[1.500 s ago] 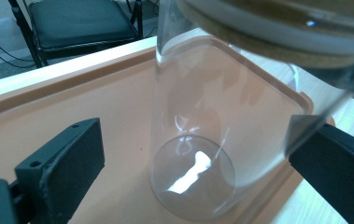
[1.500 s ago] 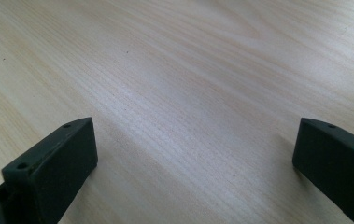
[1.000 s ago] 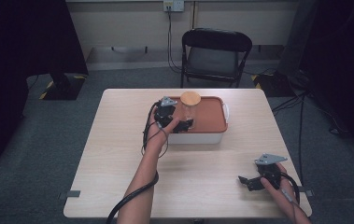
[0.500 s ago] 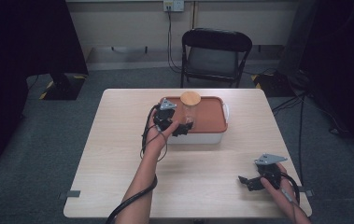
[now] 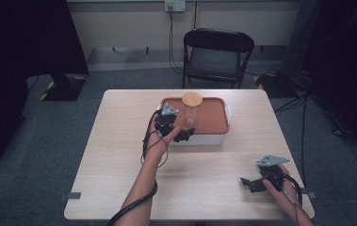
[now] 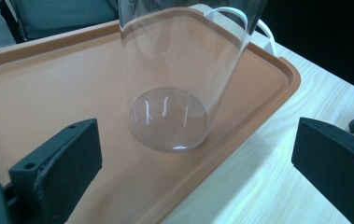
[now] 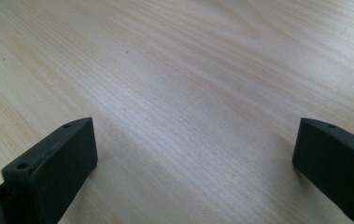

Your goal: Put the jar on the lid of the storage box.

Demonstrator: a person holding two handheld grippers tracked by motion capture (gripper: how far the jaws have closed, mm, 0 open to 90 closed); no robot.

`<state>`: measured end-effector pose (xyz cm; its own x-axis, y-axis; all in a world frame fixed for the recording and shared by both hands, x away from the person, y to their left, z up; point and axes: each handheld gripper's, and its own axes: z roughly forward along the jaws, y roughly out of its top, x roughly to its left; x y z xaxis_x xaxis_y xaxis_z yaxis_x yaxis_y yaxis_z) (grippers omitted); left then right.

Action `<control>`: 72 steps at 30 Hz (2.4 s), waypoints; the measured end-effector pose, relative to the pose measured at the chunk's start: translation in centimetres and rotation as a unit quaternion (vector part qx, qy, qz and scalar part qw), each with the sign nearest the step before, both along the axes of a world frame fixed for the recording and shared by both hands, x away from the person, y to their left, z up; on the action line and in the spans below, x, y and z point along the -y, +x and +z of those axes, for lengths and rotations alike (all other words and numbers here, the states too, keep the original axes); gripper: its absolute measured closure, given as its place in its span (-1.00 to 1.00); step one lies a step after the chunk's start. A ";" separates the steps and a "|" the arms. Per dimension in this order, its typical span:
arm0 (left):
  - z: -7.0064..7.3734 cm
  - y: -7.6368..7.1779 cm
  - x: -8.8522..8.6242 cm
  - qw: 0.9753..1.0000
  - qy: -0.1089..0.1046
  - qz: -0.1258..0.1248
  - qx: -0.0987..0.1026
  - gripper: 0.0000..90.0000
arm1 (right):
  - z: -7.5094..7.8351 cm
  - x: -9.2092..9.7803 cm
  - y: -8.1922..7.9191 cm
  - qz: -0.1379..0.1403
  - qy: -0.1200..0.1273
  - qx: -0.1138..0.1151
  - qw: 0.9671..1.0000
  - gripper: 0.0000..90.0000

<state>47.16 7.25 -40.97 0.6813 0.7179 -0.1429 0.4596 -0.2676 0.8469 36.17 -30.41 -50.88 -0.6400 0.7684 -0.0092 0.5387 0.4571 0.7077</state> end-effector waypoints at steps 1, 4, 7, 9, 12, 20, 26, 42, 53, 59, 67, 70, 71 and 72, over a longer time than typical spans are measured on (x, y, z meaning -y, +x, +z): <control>0.0 -0.1 0.0 1.000 0.001 -0.001 0.000 -0.97 | 0.0 0.0 0.0 0.000 0.000 0.000 1.000 -1.00; -0.1 -0.2 -0.1 1.000 -0.001 -0.001 0.000 -0.97 | 0.0 0.0 0.0 0.000 0.000 0.000 1.000 -1.00; -0.1 -0.4 -0.2 1.000 0.001 -0.003 0.002 -0.97 | 0.0 0.0 0.0 0.000 0.000 0.000 1.000 -1.00; -0.1 -0.6 -0.3 1.000 0.001 -0.004 0.003 -0.97 | 0.0 0.0 0.0 0.000 0.000 0.000 1.000 -1.00; -0.2 -0.7 -0.3 1.000 0.001 -0.005 0.002 -0.97 | 0.0 0.0 0.0 0.000 0.000 0.000 1.000 -1.00; -0.5 -1.2 -0.7 1.000 0.001 -0.005 -0.001 -0.97 | 0.0 0.0 0.0 0.000 0.000 0.000 1.000 -1.00; -0.6 -1.6 -1.3 1.000 0.004 -0.007 0.000 -0.97 | 0.0 0.0 0.0 0.000 0.000 0.000 1.000 -1.00; -0.8 -2.8 -3.0 1.000 0.001 -0.006 -0.002 -0.97 | 0.0 0.0 0.0 0.000 0.000 0.000 1.000 -1.00; -0.9 -3.4 -4.0 1.000 0.004 -0.002 0.000 -0.97 | 0.0 0.0 0.0 0.000 0.000 0.000 1.000 -1.00; -0.8 -3.6 -4.3 1.000 0.005 -0.001 0.001 -0.97 | 0.0 0.0 0.0 0.000 0.000 0.000 1.000 -1.00; -0.8 -4.0 -4.5 1.000 0.001 -0.003 0.003 -0.97 | 0.0 0.0 0.0 0.000 0.000 0.000 1.000 -1.00; -0.8 -4.1 -4.5 1.000 -0.002 -0.002 0.003 -0.97 | 0.0 0.0 0.0 0.000 0.000 0.000 1.000 -1.00; -0.8 -4.1 -4.6 1.000 -0.001 -0.003 0.004 -0.97 | 0.0 0.0 0.0 0.000 0.000 0.000 1.000 -1.00; -0.9 -4.2 -4.6 1.000 0.000 -0.003 0.004 -0.97 | 0.0 0.0 0.0 0.000 0.000 0.000 1.000 -1.00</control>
<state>42.97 11.87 -41.84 0.6867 0.7137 -0.1381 0.4511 -0.2695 0.8508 36.17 -30.41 -50.88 -0.6400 0.7683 -0.0090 0.5387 0.4570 0.7078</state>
